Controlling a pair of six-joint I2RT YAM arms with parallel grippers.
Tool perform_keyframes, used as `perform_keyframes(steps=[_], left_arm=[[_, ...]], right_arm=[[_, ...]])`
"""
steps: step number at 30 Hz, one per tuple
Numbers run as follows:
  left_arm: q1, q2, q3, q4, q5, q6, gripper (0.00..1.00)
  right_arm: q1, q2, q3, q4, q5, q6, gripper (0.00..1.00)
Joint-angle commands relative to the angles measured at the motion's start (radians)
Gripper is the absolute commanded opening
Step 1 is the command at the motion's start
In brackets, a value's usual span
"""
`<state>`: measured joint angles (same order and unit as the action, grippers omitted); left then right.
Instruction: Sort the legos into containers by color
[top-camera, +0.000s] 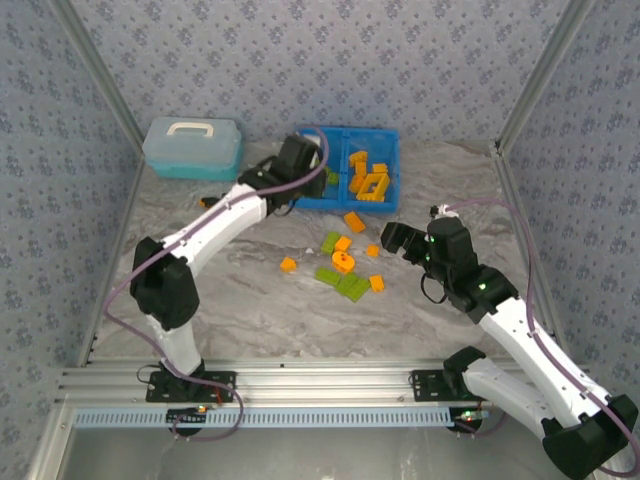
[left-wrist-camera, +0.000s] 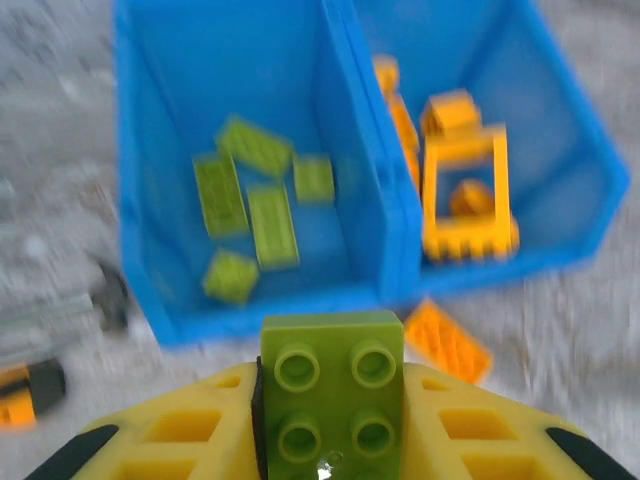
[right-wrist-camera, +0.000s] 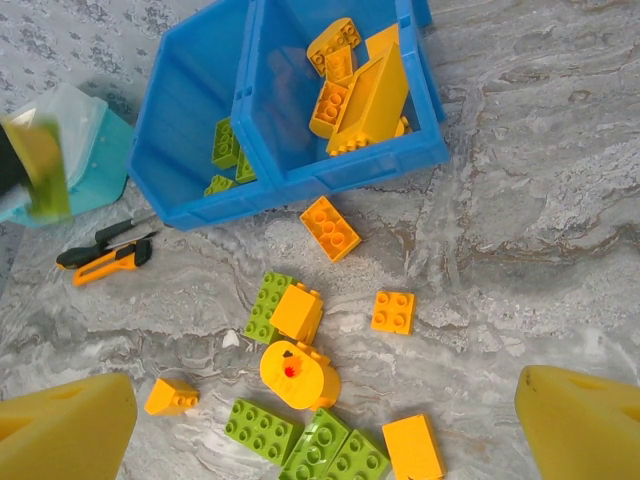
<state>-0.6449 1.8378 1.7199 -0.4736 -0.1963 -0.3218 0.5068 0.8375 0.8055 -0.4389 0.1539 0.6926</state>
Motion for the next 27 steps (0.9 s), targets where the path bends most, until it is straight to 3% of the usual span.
perform_keyframes(steps=[1,11,18,24,27], left_arm=[[0.046,0.144,0.181,0.009,-0.017,0.017,0.33],[0.129,0.699,0.986,-0.192,0.004,0.005,0.33],[0.153,0.781,0.982,-0.042,0.127,-0.08,0.39],[0.153,0.764,1.032,-0.034,0.142,-0.078,0.64],[0.153,0.712,1.035,-0.068,0.143,-0.088,0.67]], right_arm=[[0.007,-0.018,0.008,-0.03,0.03,0.011,1.0],[0.006,-0.052,0.005,-0.067,0.052,0.005,1.0],[0.004,-0.035,0.009,-0.043,0.049,-0.01,1.0],[0.002,-0.015,0.021,-0.042,0.041,-0.019,1.0],[0.001,-0.015,0.02,-0.038,0.041,-0.018,1.0]])
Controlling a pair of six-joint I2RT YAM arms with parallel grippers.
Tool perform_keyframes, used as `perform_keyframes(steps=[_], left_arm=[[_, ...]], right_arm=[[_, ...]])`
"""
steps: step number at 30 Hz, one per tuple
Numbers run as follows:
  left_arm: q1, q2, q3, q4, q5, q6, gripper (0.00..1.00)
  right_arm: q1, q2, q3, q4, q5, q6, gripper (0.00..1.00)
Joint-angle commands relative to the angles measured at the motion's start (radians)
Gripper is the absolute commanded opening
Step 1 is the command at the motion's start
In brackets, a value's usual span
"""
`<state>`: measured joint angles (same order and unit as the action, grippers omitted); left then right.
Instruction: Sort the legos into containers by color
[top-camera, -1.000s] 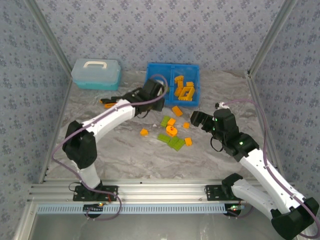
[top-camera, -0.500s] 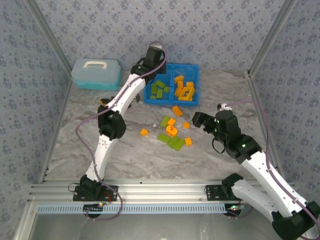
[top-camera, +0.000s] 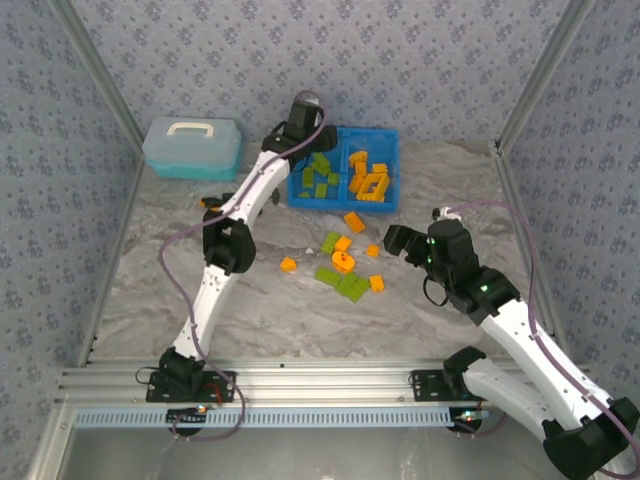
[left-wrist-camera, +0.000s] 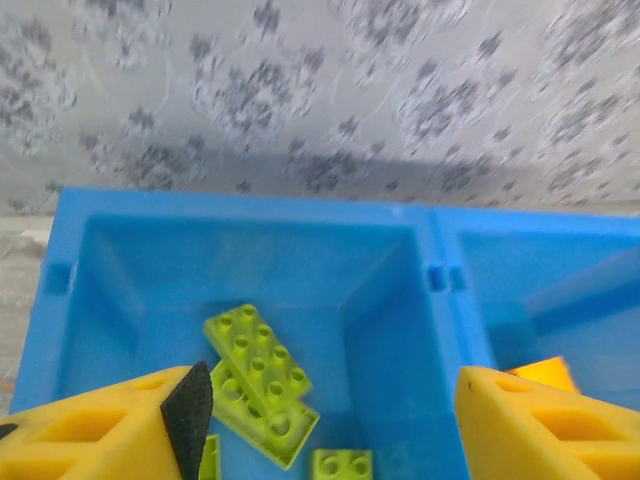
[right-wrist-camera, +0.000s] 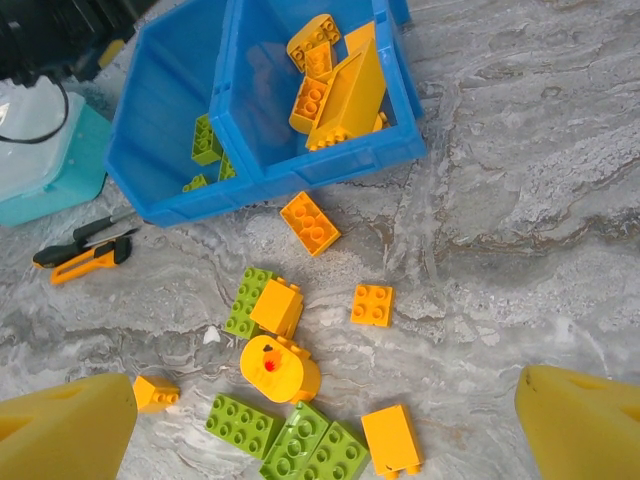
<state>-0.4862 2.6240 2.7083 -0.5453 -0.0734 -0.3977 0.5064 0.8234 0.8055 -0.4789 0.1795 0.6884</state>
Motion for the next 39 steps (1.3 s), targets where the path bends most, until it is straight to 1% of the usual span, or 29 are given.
perform_keyframes(steps=[1,4,6,8,12,13,15,17,20,24,27,30,39], left_arm=[[-0.006,-0.102,0.047,-0.02,0.027,-0.019,0.67],[-0.012,-0.204,0.026,-0.124,0.062,-0.051,0.67],[-0.026,-0.299,-0.058,-0.204,0.053,-0.071,0.68],[-0.049,-0.449,-0.254,-0.197,0.046,-0.095,0.68],[-0.12,-0.803,-0.853,0.037,0.025,-0.21,0.69],[-0.145,-0.874,-0.977,0.096,0.02,-0.227,0.69],[-0.204,-0.973,-1.148,0.129,-0.03,-0.25,0.69],[-0.272,-1.026,-1.256,0.125,-0.063,-0.237,0.69],[-0.372,-1.031,-1.346,0.11,-0.011,-0.171,0.69],[-0.512,-0.944,-1.344,0.035,-0.045,-0.097,0.68],[-0.585,-0.865,-1.329,0.019,-0.06,-0.069,0.67],[-0.615,-0.8,-1.325,0.044,-0.057,-0.059,0.66],[-0.62,-0.67,-1.304,0.074,-0.038,0.003,0.62]], right_arm=[[0.001,0.0,0.021,0.005,0.015,-0.013,1.0],[0.0,0.002,0.023,0.005,0.016,-0.013,1.0],[0.001,0.004,0.022,0.007,0.018,-0.01,1.0],[-0.001,0.007,0.022,0.015,0.02,-0.008,1.0],[-0.001,0.026,0.02,0.039,0.02,-0.007,1.0],[-0.002,0.034,0.019,0.045,0.02,-0.007,1.0],[-0.004,0.052,0.019,0.058,0.016,-0.007,1.0],[-0.004,0.067,0.019,0.071,0.012,-0.009,1.0],[-0.008,0.087,0.021,0.079,0.002,-0.012,1.0],[-0.017,0.088,0.02,0.071,0.014,-0.009,1.0],[-0.025,0.071,0.019,0.027,0.052,0.013,1.0],[-0.043,0.038,0.007,-0.028,0.076,0.036,1.0],[-0.088,-0.07,-0.05,-0.073,0.064,0.067,1.0]])
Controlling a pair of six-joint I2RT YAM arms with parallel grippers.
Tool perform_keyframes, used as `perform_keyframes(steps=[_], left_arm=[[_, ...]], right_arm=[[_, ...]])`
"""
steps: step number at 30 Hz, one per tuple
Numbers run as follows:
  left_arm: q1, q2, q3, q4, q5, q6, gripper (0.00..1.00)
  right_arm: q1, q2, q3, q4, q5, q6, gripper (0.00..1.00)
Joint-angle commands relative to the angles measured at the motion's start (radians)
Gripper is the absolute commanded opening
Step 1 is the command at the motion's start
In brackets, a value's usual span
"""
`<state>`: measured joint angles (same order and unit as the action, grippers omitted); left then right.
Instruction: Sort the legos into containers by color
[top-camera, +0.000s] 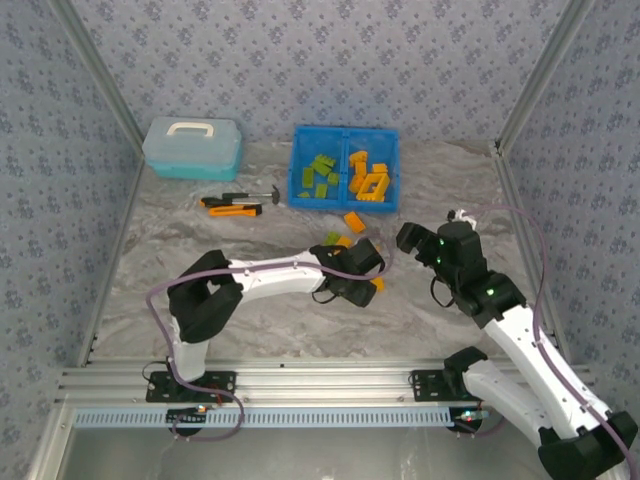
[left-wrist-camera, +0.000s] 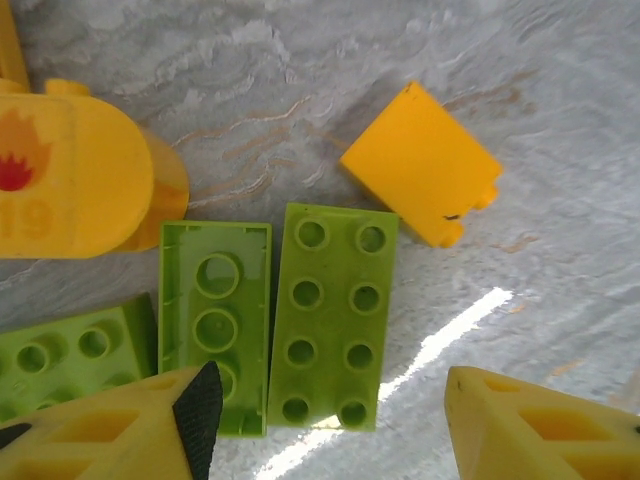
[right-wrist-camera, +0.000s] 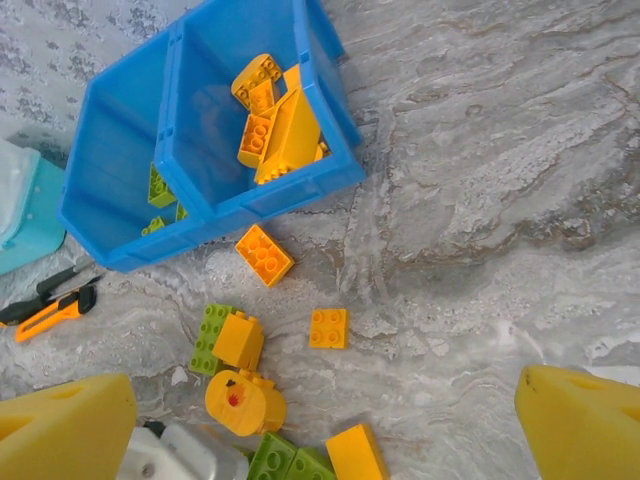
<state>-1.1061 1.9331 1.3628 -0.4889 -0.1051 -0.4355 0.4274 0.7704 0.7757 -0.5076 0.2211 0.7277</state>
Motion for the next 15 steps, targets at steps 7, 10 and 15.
perform_keyframes(steps=[7,10,15], left_arm=[[-0.011,0.056,0.041,0.016,-0.008,0.044,0.49],[-0.027,0.047,0.04,0.013,-0.026,0.049,0.47],[-0.038,0.059,0.047,0.012,-0.025,0.048,0.47]], right_arm=[[-0.035,-0.021,-0.037,-0.018,-0.01,0.041,1.0],[-0.039,-0.019,-0.04,-0.016,-0.015,0.042,1.0],[-0.044,-0.016,-0.047,-0.009,-0.026,0.052,1.0]])
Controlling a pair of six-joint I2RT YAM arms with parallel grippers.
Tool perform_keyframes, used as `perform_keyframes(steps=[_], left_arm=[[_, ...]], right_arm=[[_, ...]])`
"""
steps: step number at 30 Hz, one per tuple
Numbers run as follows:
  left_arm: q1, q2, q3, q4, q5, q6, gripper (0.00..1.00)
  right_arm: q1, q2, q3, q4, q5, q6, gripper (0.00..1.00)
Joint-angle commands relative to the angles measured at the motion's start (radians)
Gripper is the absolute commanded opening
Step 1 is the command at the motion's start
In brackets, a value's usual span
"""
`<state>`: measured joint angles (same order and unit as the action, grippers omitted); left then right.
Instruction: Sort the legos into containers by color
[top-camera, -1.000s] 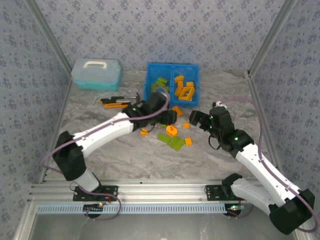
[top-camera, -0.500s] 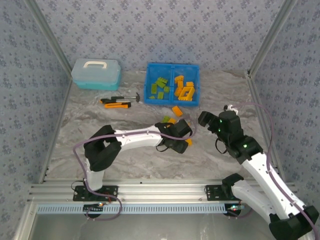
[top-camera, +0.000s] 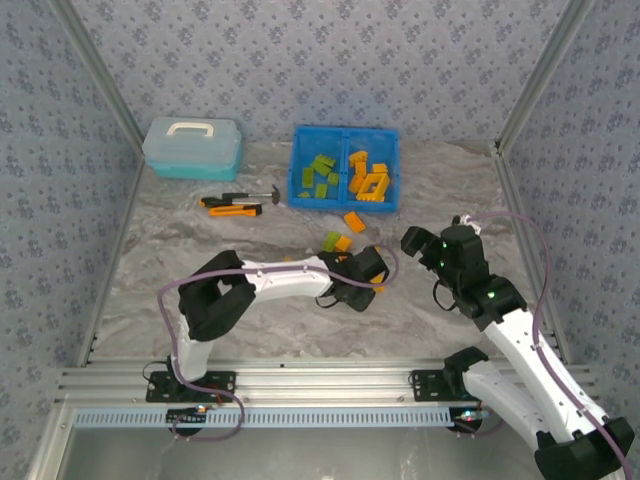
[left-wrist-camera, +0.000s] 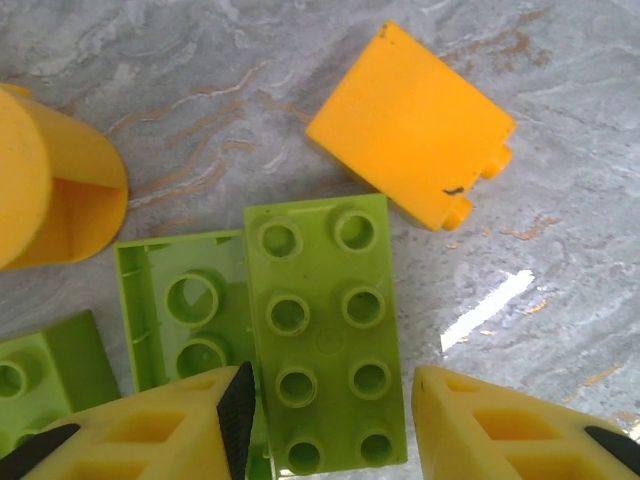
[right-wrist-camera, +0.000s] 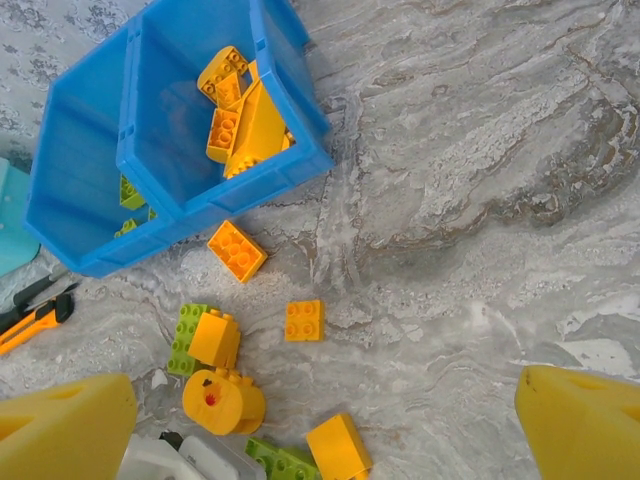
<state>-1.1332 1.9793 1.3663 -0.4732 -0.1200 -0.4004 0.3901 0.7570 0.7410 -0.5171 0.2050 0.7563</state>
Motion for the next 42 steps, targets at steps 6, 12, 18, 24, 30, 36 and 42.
perform_keyframes(steps=[6,12,18,24,30,36,42], left_arm=[[-0.044,0.015,0.048,0.005,-0.062,0.039,0.51],[-0.049,0.087,0.089,-0.024,-0.116,0.019,0.53],[-0.051,0.11,0.105,-0.037,-0.147,-0.022,0.45],[-0.051,0.077,0.099,-0.029,-0.155,-0.038,0.32],[-0.037,-0.125,0.045,0.036,-0.189,-0.03,0.27],[0.096,-0.247,0.091,0.047,-0.255,0.073,0.29],[0.337,-0.108,0.321,0.074,-0.236,0.133,0.29]], right_arm=[[-0.01,-0.005,-0.015,-0.01,-0.012,0.027,1.0],[-0.013,-0.005,-0.018,0.003,-0.022,0.036,1.0],[-0.017,-0.007,-0.013,-0.015,-0.019,0.034,1.0],[-0.018,-0.011,-0.013,-0.016,-0.019,0.038,1.0],[-0.021,-0.019,0.006,-0.022,-0.006,0.036,1.0],[-0.024,-0.035,0.001,-0.005,0.017,0.042,1.0],[-0.025,-0.03,-0.007,0.007,0.001,0.051,1.0]])
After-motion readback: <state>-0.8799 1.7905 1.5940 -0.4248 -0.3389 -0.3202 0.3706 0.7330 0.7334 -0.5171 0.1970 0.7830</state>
